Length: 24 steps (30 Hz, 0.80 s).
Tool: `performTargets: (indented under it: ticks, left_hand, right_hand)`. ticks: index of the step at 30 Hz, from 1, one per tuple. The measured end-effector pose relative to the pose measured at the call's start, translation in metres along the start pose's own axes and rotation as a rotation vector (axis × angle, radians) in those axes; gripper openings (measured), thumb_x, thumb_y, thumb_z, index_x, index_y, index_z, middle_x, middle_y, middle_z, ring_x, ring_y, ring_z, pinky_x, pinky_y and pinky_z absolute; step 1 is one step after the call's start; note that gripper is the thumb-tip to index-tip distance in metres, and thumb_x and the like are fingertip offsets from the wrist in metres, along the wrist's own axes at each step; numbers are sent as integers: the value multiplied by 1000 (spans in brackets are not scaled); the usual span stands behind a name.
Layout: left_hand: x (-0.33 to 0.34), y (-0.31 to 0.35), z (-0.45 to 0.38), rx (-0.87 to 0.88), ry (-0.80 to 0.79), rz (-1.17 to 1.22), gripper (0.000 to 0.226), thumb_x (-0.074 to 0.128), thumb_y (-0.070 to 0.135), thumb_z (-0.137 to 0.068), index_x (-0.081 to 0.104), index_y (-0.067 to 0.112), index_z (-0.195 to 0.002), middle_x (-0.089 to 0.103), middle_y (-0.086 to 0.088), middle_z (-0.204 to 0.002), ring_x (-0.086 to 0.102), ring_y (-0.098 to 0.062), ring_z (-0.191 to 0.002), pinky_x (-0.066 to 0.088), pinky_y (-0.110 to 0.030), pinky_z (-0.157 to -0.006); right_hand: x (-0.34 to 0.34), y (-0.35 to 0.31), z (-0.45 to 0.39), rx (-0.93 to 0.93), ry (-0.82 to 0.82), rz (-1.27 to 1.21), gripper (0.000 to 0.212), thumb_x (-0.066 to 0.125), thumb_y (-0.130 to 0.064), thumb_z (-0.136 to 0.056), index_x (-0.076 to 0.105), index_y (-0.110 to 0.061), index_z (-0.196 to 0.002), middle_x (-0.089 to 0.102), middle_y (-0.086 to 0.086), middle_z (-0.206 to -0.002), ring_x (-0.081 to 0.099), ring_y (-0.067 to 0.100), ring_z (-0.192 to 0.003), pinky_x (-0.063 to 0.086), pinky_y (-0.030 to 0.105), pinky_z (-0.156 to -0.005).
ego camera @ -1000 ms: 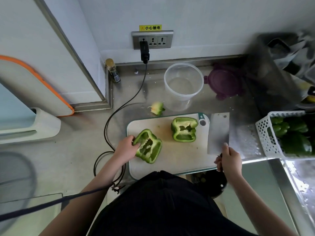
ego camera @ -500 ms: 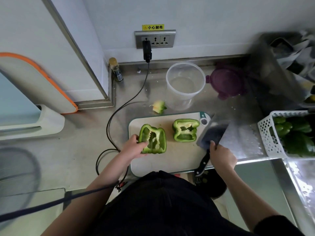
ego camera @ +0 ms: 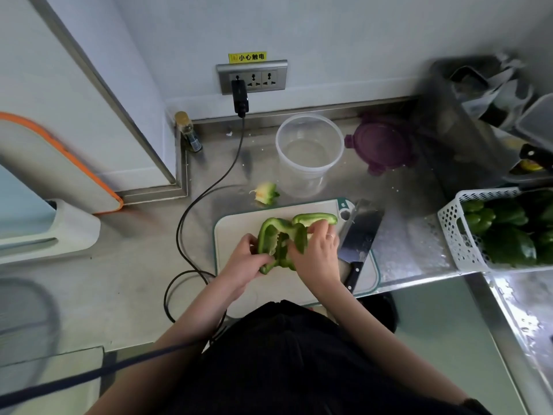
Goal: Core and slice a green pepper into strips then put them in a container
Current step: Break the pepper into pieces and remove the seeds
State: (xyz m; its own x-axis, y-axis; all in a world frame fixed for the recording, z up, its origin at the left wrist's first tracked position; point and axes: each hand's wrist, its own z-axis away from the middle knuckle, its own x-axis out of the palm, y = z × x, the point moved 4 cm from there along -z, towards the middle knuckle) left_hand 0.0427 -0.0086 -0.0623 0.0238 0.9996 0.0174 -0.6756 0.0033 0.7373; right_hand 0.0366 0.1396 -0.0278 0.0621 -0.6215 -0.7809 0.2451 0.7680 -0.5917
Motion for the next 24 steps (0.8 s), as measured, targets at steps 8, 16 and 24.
performTargets:
  ticks: [8, 16, 24]
  left_hand:
    - [14, 18, 19, 18, -124, 121, 42, 50, -8, -80, 48, 25, -106, 56, -12, -110, 61, -32, -96, 55, -53, -81]
    - [20, 23, 28, -29, -42, 131, 27, 52, 29, -94, 41, 11, -111, 55, -14, -110, 65, -38, -88, 56, -58, -67]
    - [14, 27, 27, 1, -30, 119, 33, 44, 45, -96, 44, 15, -109, 58, -9, -105, 67, -32, -86, 57, -55, -62]
  right_hand:
    - [4, -5, 0, 40, -170, -29, 33, 51, -34, -96, 32, -14, -113, 60, 10, -87, 62, 34, -81, 47, 37, -61]
    - [1, -17, -8, -11, -196, 194, 31, 44, -36, -98, 39, -7, -103, 63, 16, -93, 63, 37, -86, 45, 38, -60]
    - [8, -24, -9, -7, -276, 137, 29, 40, -37, -100, 35, -8, -100, 63, 18, -96, 64, 35, -90, 42, 35, -58]
